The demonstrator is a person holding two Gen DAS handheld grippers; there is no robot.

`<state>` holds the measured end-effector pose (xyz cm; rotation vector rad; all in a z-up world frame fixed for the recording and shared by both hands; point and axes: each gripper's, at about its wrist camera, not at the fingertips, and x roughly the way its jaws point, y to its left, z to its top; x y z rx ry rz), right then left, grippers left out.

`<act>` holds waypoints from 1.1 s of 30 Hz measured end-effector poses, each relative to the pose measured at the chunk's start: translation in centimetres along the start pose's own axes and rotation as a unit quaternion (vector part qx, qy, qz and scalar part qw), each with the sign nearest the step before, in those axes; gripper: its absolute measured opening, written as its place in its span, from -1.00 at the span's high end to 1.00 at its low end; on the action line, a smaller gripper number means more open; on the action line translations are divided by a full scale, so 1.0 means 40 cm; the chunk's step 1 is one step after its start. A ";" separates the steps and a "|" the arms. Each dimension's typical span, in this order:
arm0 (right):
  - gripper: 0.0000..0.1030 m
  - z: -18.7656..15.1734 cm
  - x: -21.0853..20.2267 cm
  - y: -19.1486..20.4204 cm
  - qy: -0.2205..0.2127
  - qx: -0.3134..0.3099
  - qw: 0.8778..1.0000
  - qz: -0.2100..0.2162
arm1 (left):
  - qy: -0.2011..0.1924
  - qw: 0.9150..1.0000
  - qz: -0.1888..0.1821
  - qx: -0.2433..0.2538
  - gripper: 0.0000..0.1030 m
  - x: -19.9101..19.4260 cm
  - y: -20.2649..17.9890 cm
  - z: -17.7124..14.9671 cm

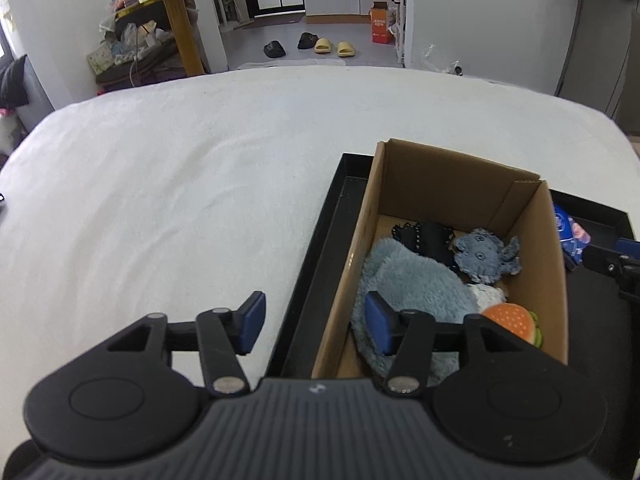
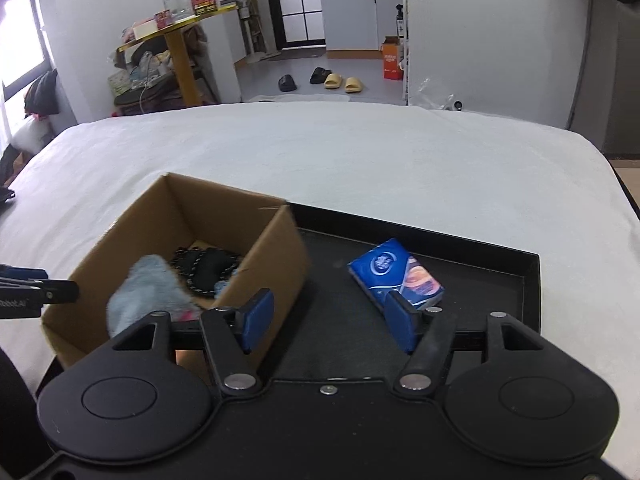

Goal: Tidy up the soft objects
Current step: 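Move the right gripper to the blue Vinda tissue pack and grasp it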

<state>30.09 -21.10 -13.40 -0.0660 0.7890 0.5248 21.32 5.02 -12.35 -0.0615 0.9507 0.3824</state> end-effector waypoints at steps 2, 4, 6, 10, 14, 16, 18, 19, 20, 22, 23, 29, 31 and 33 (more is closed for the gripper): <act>-0.19 -0.005 0.020 -0.017 0.001 0.000 1.000 -0.010 | 0.003 1.000 0.004 0.001 -0.09 0.011 -0.006 0.005; -0.19 -0.013 0.043 -0.031 0.007 -0.003 1.000 -0.020 | 0.007 1.000 0.007 0.002 -0.10 0.019 -0.012 0.011; -0.22 -0.020 0.062 -0.045 0.011 -0.006 0.999 -0.029 | 0.007 1.000 0.012 0.007 -0.12 0.025 -0.021 0.016; -0.37 -0.030 0.085 -0.064 0.012 -0.007 0.999 -0.041 | 0.011 1.000 0.022 0.010 -0.15 0.042 -0.034 0.030; -0.53 -0.027 0.105 -0.080 0.011 -0.008 0.999 -0.051 | 0.014 0.999 0.028 0.010 -0.16 0.061 -0.048 0.039; -0.53 -0.027 0.120 -0.088 0.016 -0.008 0.998 -0.055 | 0.013 0.999 0.033 0.013 -0.16 0.069 -0.058 0.041; -0.53 -0.031 0.133 -0.093 0.020 -0.013 0.998 -0.061 | 0.015 0.999 0.041 0.016 -0.16 0.079 -0.066 0.043; -0.53 -0.034 0.137 -0.096 0.022 -0.014 0.998 -0.061 | 0.017 0.999 0.044 0.017 -0.16 0.085 -0.069 0.044; -0.53 -0.036 0.142 -0.100 0.024 -0.014 0.998 -0.063 | 0.019 0.999 0.047 0.017 -0.16 0.090 -0.071 0.045; -0.53 -0.040 0.151 -0.104 0.027 -0.017 0.997 -0.066 | 0.021 0.998 0.052 0.016 -0.16 0.098 -0.074 0.049; -0.53 -0.038 0.156 -0.106 0.027 -0.018 0.997 -0.069 | 0.021 0.998 0.054 0.016 -0.16 0.100 -0.075 0.050; -0.52 -0.036 0.191 -0.116 0.026 -0.021 0.998 -0.058 | 0.022 0.997 0.066 0.027 -0.17 0.111 -0.089 0.051; -0.54 -0.037 0.205 -0.105 0.018 -0.042 0.997 -0.056 | 0.024 0.997 0.068 0.029 -0.17 0.112 -0.090 0.051; -0.54 -0.039 0.209 -0.093 0.009 -0.053 0.997 -0.052 | 0.023 0.997 0.071 0.032 -0.17 0.112 -0.089 0.052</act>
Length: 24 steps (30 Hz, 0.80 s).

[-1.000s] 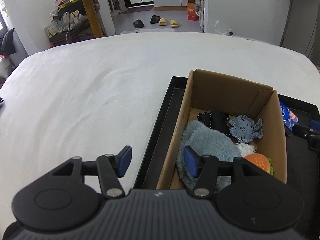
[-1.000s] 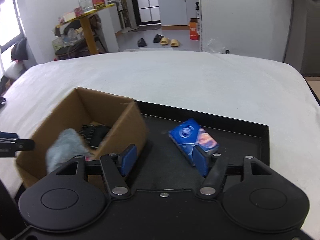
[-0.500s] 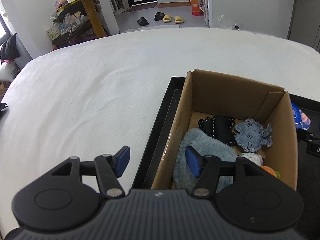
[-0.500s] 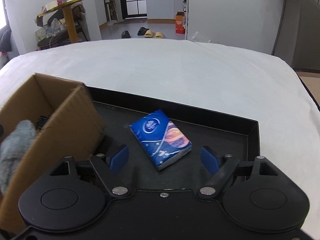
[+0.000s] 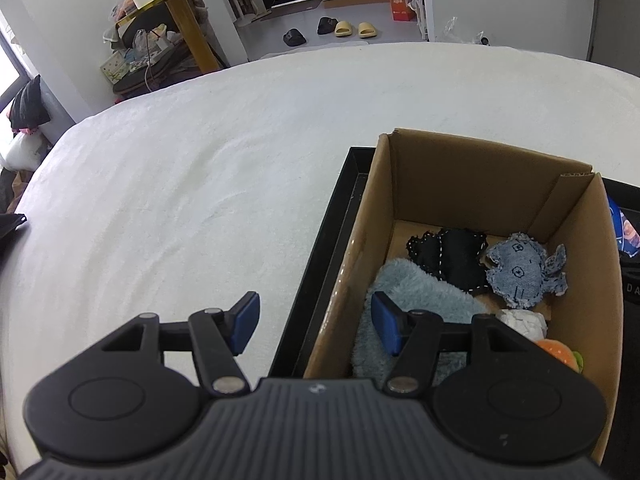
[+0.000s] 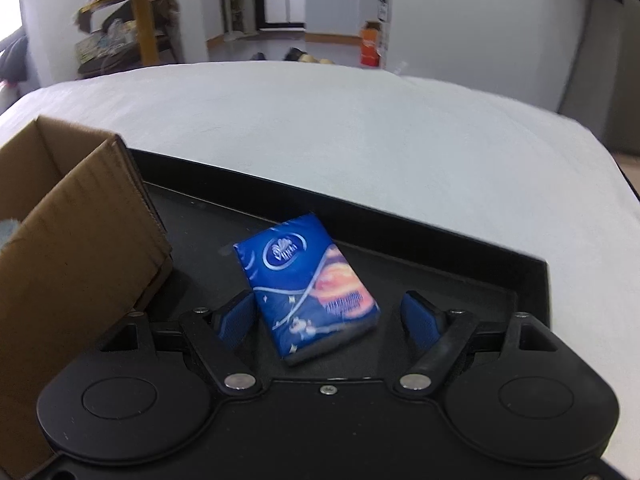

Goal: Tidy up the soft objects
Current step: 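Move the right gripper to the blue Vinda tissue pack and grasp it, then carry the tissue pack with the right gripper into the box and release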

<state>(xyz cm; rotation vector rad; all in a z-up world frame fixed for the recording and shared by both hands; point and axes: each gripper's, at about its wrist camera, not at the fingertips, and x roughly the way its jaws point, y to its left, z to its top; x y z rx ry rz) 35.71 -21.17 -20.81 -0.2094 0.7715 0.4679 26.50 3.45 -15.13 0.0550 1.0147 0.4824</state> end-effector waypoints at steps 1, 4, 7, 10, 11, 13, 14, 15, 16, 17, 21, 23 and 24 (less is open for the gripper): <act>-0.53 0.000 -0.002 0.002 -0.003 -0.001 1.000 0.001 | 0.000 1.000 0.002 0.001 -0.17 -0.001 0.002 0.001; -0.06 0.007 -0.010 0.013 -0.009 -0.017 1.000 0.012 | 0.001 1.000 0.004 -0.003 -0.17 0.002 0.009 0.005; 0.02 0.014 -0.020 0.017 0.001 -0.019 1.000 0.011 | 0.003 1.000 0.001 -0.009 -0.17 -0.002 0.016 0.007; 0.03 0.016 -0.029 0.010 0.013 -0.013 1.000 0.008 | 0.000 1.000 -0.002 -0.008 -0.17 -0.010 0.018 0.004; 0.03 0.017 -0.033 0.004 0.019 -0.005 1.000 0.006 | -0.001 1.000 -0.004 -0.008 -0.17 -0.012 0.018 0.002; 0.03 0.015 -0.046 -0.005 0.027 0.009 1.000 0.002 | 0.002 1.000 -0.011 -0.011 -0.17 -0.016 0.021 -0.003; 0.03 0.014 -0.054 -0.010 0.030 0.016 0.999 -0.001 | 0.003 1.000 -0.015 -0.013 -0.17 -0.020 0.023 -0.007; 0.03 0.013 -0.064 -0.013 0.032 0.023 0.999 -0.002 | 0.002 1.000 -0.019 -0.014 -0.17 -0.024 0.024 -0.012; 0.03 0.013 -0.076 -0.015 0.032 0.030 0.999 -0.003 | 0.002 1.000 -0.021 -0.014 -0.17 -0.029 0.025 -0.016; 0.03 0.014 -0.090 -0.018 0.030 0.037 0.999 -0.003 | 0.001 1.000 -0.023 -0.014 -0.17 -0.033 0.026 -0.020; 0.03 0.020 -0.149 -0.026 0.015 0.053 0.998 -0.004 | 0.000 0.999 -0.033 -0.017 -0.17 -0.048 0.036 -0.035; 0.03 0.023 -0.173 -0.026 0.007 0.059 0.998 -0.005 | 0.000 0.999 -0.038 -0.020 -0.17 -0.056 0.044 -0.040; 0.03 0.023 -0.186 -0.026 0.002 0.060 0.998 -0.005 | 0.000 0.999 -0.040 -0.020 -0.17 -0.061 0.047 -0.042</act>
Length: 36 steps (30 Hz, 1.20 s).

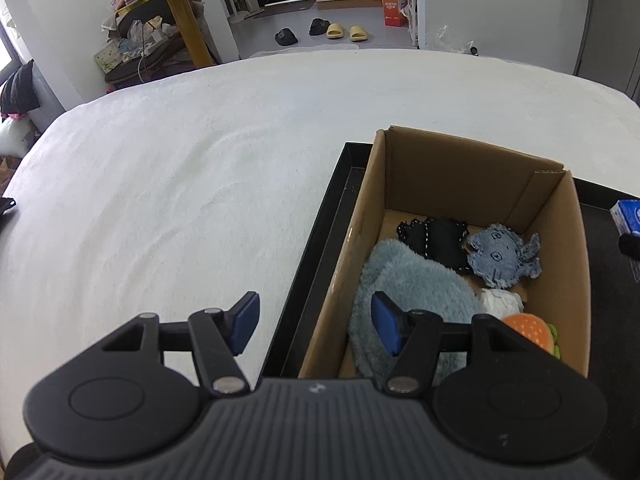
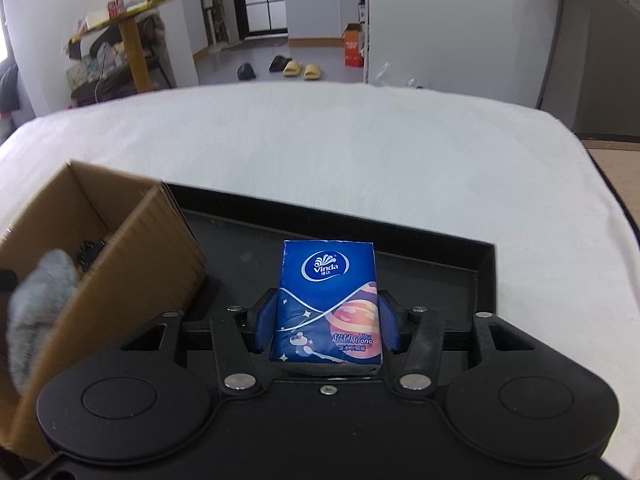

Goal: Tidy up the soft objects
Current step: 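Carry the tissue pack with the right gripper into the box and release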

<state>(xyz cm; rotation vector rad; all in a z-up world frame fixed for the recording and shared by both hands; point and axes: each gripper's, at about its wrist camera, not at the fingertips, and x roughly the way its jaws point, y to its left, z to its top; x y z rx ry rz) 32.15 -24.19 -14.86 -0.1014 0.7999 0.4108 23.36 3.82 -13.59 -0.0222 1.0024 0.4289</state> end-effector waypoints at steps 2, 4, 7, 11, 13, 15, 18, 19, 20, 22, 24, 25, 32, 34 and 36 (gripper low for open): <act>0.03 -0.004 -0.020 0.004 -0.010 0.002 1.000 -0.003 | -0.001 1.000 -0.005 0.000 -0.17 -0.010 0.005 -0.003; 0.03 -0.005 -0.035 0.007 -0.019 0.009 1.000 -0.003 | -0.001 1.000 -0.010 0.001 -0.17 -0.018 0.011 -0.007; 0.03 0.000 -0.043 0.005 -0.030 0.014 0.999 -0.001 | 0.001 1.000 -0.025 -0.004 -0.17 -0.028 0.024 -0.015; 0.03 0.006 -0.067 0.015 -0.042 0.013 0.999 0.004 | 0.000 0.999 -0.036 -0.012 -0.17 -0.036 0.040 -0.020; 0.03 0.014 -0.079 0.032 -0.046 0.009 0.999 0.006 | 0.001 0.999 -0.042 -0.017 -0.17 -0.036 0.049 -0.023; 0.03 0.020 -0.089 0.043 -0.050 0.007 0.999 0.008 | -0.001 0.998 -0.050 -0.023 -0.16 -0.035 0.057 -0.027; 0.03 0.023 -0.107 0.062 -0.056 0.007 0.998 0.019 | -0.003 0.998 -0.056 -0.025 -0.16 -0.034 0.063 -0.034; 0.03 0.022 -0.112 0.069 -0.059 0.007 0.998 0.021 | -0.005 0.998 -0.059 -0.026 -0.16 -0.034 0.066 -0.036; 0.03 0.021 -0.118 0.077 -0.061 0.007 0.998 0.024 | -0.005 0.998 -0.062 -0.027 -0.16 -0.033 0.068 -0.037; 0.03 0.016 -0.129 0.088 -0.065 0.008 0.997 0.031 | -0.007 0.997 -0.066 -0.030 -0.16 -0.033 0.073 -0.038; 0.03 0.013 -0.139 0.098 -0.065 0.015 0.997 0.046 | -0.007 0.997 -0.070 -0.033 -0.15 -0.032 0.080 -0.039; 0.03 0.014 -0.143 0.102 -0.066 0.017 0.996 0.054 | -0.007 0.997 -0.072 -0.034 -0.13 -0.031 0.083 -0.042; 0.03 0.023 -0.165 0.140 -0.081 0.008 0.994 0.077 | -0.002 0.995 -0.088 -0.039 0.17 -0.021 0.090 -0.052; 0.03 0.027 -0.166 0.151 -0.082 0.002 0.993 0.087 | 0.001 0.996 -0.087 -0.034 0.28 -0.018 0.086 -0.053; 0.03 0.032 -0.167 0.171 -0.084 -0.008 0.992 0.094 | 0.004 0.995 -0.092 -0.034 0.42 -0.014 0.086 -0.053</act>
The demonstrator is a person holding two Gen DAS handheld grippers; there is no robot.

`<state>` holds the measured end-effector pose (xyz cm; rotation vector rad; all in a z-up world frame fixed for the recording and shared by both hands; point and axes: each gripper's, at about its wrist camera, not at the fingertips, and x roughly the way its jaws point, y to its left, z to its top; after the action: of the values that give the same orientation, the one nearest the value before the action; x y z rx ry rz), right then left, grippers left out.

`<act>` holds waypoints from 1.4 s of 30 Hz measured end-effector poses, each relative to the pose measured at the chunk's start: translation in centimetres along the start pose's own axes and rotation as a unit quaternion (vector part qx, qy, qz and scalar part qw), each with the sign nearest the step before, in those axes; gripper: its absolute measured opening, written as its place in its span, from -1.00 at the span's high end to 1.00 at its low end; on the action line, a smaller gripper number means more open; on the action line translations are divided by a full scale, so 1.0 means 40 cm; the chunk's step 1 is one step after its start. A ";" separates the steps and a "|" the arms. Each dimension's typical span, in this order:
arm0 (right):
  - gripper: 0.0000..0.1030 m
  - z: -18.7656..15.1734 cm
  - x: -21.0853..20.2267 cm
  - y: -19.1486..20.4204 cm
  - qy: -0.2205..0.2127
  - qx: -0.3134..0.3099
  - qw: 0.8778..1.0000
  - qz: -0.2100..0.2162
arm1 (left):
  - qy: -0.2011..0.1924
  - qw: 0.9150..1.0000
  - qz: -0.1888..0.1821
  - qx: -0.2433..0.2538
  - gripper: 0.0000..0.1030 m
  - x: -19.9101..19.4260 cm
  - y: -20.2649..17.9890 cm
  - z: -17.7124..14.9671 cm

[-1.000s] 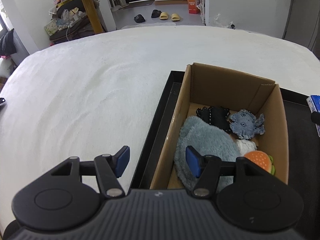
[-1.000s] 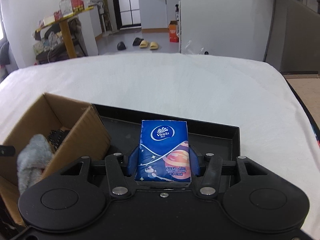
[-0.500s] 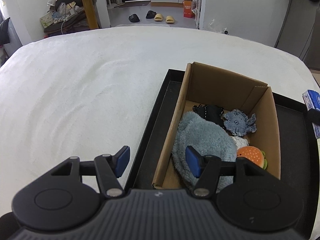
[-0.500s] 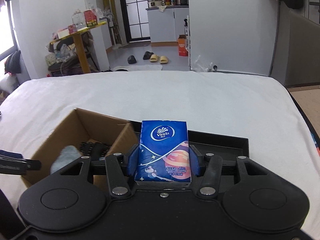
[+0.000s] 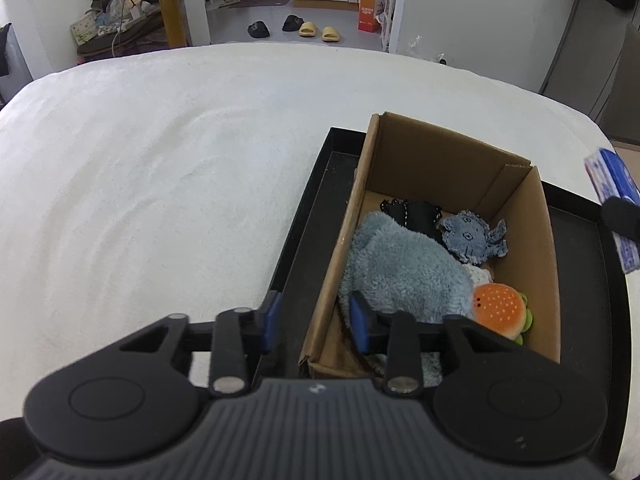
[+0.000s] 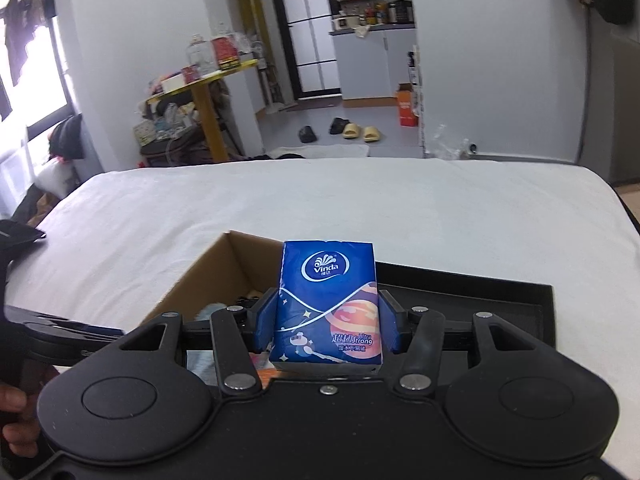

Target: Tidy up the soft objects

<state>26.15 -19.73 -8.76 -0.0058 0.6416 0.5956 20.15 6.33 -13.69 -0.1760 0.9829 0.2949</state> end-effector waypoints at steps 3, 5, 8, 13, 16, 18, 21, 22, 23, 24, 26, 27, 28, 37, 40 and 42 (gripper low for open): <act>0.03 0.006 0.009 0.018 0.002 -0.003 1.000 0.017 | 0.004 1.000 -0.004 -0.003 0.59 0.008 0.002 -0.001; 0.03 0.007 0.019 0.034 0.006 -0.009 1.000 0.028 | 0.008 1.000 -0.009 -0.003 0.77 0.013 0.002 -0.003; 0.03 0.005 0.033 0.065 0.006 -0.026 0.999 0.038 | 0.005 1.000 -0.011 -0.006 0.77 0.014 0.003 -0.006; 0.02 -0.001 0.069 0.109 0.023 -0.045 0.998 0.047 | 0.010 1.000 -0.023 -0.007 0.79 0.012 0.008 -0.008; 0.02 0.001 0.083 0.130 0.024 -0.056 0.997 0.047 | 0.013 0.999 -0.031 -0.011 0.79 0.012 0.013 -0.007; 0.02 0.002 0.085 0.135 0.018 -0.060 0.997 0.045 | 0.013 0.999 -0.034 -0.012 0.79 0.014 0.017 -0.007; 0.00 -0.002 0.085 0.137 0.010 -0.065 0.997 0.031 | 0.012 0.999 -0.038 -0.006 0.79 0.019 0.016 -0.008; -0.03 -0.003 0.086 0.136 0.009 -0.065 0.998 0.025 | 0.014 0.999 -0.037 -0.003 0.79 0.020 0.015 -0.008; -0.19 -0.005 0.088 0.135 0.011 -0.063 0.998 0.022 | 0.017 0.999 -0.037 -0.002 0.79 0.020 0.015 -0.008; -0.28 -0.007 0.088 0.130 0.013 -0.060 0.998 0.023 | 0.020 0.999 -0.037 0.000 0.79 0.022 0.013 -0.008; -0.35 -0.015 0.077 0.122 0.010 -0.057 0.998 0.027 | 0.023 0.999 -0.035 0.008 0.79 0.025 0.010 -0.001; -0.35 -0.017 0.071 0.118 0.012 -0.054 0.998 0.026 | 0.025 0.999 -0.036 0.011 0.79 0.025 0.009 0.001; -0.35 -0.019 0.063 0.113 0.013 -0.050 0.998 0.023 | 0.027 0.999 -0.036 0.012 0.79 0.026 0.008 0.005; -0.37 -0.030 -0.023 0.104 0.017 0.024 0.999 -0.019 | 0.033 0.999 -0.013 0.031 0.57 -0.013 -0.002 0.018; -0.42 -0.031 -0.056 0.103 0.014 0.035 0.999 -0.033 | 0.022 0.999 -0.019 0.027 0.40 -0.048 0.005 0.016; -0.46 -0.034 -0.080 0.093 0.010 0.049 0.998 -0.039 | 0.012 0.999 -0.015 0.033 0.25 -0.075 0.004 0.014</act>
<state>21.38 -18.54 -7.40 0.0544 0.6867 0.4879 19.00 6.13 -10.88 -0.1354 1.0124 0.2329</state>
